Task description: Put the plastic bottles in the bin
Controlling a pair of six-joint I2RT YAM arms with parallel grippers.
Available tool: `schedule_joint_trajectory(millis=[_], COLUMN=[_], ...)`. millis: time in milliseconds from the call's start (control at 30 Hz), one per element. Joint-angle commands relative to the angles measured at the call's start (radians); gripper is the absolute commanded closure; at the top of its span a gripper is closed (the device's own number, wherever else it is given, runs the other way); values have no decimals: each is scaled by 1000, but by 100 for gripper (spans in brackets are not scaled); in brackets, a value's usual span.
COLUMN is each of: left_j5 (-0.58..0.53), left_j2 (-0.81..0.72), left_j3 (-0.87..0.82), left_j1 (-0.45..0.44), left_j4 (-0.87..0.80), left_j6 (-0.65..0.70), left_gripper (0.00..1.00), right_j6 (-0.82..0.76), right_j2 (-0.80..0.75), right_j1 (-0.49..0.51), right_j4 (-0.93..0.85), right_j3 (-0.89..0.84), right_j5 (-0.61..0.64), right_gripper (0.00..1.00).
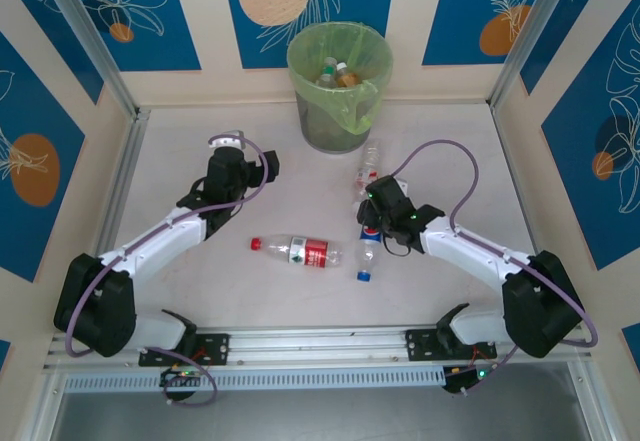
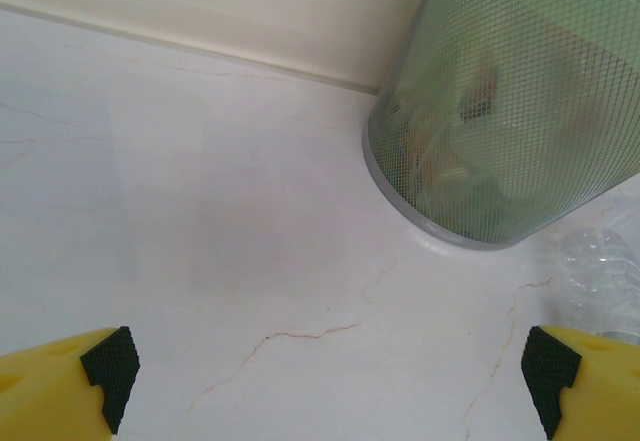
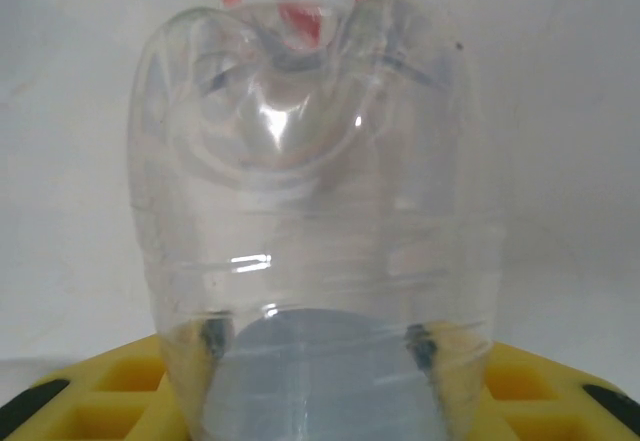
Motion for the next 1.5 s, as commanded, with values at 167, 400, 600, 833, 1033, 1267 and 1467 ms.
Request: schedule_joint_trajectory(millis=[167, 400, 600, 833, 1033, 1267, 1467], left_j5=[0, -6, 6, 30, 68, 93, 68], left_j2=[-9, -28, -41, -43, -47, -33, -72], left_j3=[14, 4, 2, -28, -50, -54, -37], left_j1=[18, 23, 26, 27, 30, 30, 34], left_j4=[-24, -40, -54, -55, -40, -31, -72], left_j6=[-24, -26, -43, -94, -137, -163, -113], left_gripper=[0, 1, 0, 0, 1, 0, 0], right_j6=[-65, -88, -122, -83, 6, 74, 138], right_j2=[-29, -22, -21, 19, 101, 260, 410], right_j1=[-96, -178, -246, -340, -404, -426, -428], right_j4=[237, 375, 424, 431, 445, 536, 621], right_j3=[22, 97, 179, 303, 455, 669, 873], right_j5=[-75, -178, -305, -464, -581, -548, -468], right_gripper=[58, 58, 58, 58, 58, 59, 59])
